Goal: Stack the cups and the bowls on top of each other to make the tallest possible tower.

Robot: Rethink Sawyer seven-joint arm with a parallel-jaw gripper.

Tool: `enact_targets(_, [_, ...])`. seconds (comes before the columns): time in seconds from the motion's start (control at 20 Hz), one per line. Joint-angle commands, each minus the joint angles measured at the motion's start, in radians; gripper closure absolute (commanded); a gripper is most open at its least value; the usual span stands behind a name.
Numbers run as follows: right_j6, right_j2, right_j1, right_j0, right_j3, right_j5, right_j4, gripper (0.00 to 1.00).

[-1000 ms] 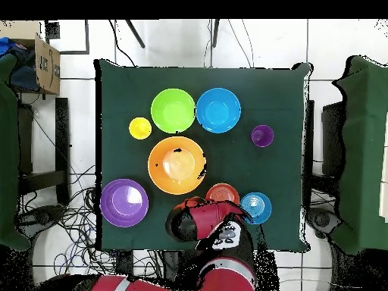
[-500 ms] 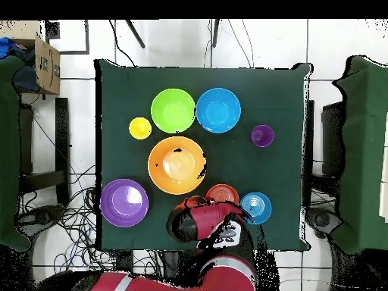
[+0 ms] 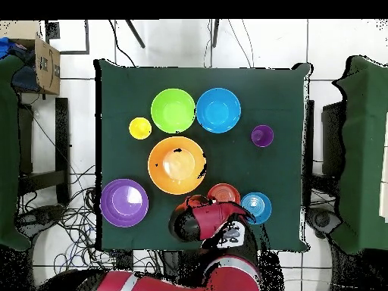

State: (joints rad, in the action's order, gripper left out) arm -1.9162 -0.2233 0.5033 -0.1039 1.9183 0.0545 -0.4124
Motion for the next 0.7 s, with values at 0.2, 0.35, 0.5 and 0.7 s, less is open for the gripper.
enact_targets(0.2, [-0.129, 0.144, -0.049, -0.040, -0.020, -0.077, 0.019, 1.00])
enact_targets(0.35, [-0.130, 0.148, -0.048, -0.044, -0.018, -0.090, 0.015, 1.00])
enact_targets(0.5, [-0.129, 0.153, -0.045, -0.047, -0.016, -0.088, 0.016, 0.00])
enact_targets(0.7, [-0.133, 0.158, -0.040, -0.049, -0.010, -0.092, 0.019, 0.00])
